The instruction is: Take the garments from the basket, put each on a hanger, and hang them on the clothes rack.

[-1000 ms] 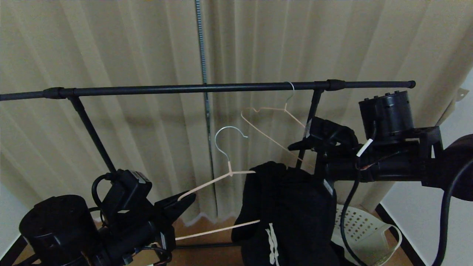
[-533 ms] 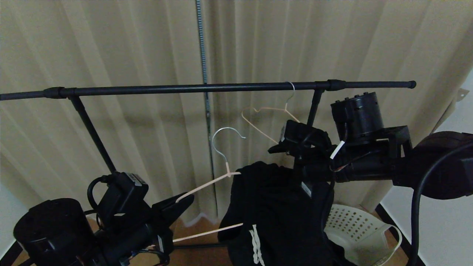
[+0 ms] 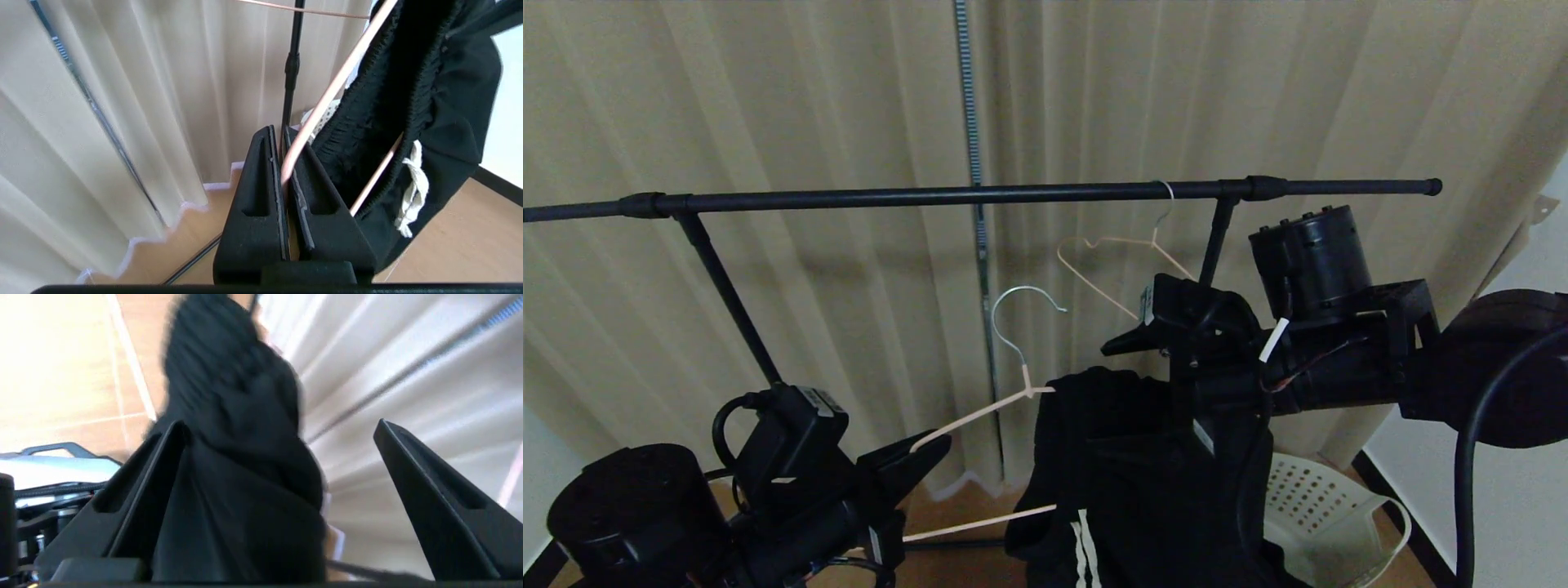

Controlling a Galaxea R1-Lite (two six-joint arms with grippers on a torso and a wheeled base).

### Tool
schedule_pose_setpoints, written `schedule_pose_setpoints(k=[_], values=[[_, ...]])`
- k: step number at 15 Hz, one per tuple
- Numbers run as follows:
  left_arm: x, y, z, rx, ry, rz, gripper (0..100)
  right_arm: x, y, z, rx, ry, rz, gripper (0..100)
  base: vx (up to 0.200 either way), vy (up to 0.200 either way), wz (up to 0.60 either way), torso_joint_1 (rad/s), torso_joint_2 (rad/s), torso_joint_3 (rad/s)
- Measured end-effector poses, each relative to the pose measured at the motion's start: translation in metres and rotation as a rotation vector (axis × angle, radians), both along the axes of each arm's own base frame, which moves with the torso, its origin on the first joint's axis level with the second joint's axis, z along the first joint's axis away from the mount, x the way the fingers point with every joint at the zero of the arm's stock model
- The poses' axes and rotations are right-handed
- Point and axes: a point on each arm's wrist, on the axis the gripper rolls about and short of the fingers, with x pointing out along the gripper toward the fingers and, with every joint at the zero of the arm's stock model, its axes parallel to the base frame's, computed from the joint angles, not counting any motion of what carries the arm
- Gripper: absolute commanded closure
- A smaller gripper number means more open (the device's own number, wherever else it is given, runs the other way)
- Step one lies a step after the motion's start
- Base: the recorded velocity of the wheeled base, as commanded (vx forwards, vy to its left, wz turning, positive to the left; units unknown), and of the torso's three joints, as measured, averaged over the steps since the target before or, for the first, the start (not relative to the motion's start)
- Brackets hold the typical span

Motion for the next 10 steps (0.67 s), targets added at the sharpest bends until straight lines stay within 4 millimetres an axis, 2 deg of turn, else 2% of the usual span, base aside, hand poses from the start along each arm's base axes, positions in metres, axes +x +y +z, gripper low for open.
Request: schedule_pose_setpoints(k=[3, 4, 10], values=[[0.0009, -0.0008, 0.0007, -0.002, -0.004, -0.001, 100, -0.0022, 0.0011, -0.0024, 0.0, 0.012, 0.016, 0, 0.0, 0.0, 0.0, 0.0, 0.0, 0.0], [0.001, -0.0011, 0.0009, -0.003, -0.006, -0.002, 100, -0.0028, 0.0009, -0.0034, 0.0, 0.016, 0.019, 100, 0.0, 0.0, 0.0, 0.0, 0.0, 0.0], [0.0013, -0.0016, 0.0007, -0.002, -0.005, -0.002, 100, -0.0072, 0.0004, -0.006, -0.006, 0.029, 0.027, 100, 0.0, 0.0, 0.0, 0.0, 0.0, 0.0]])
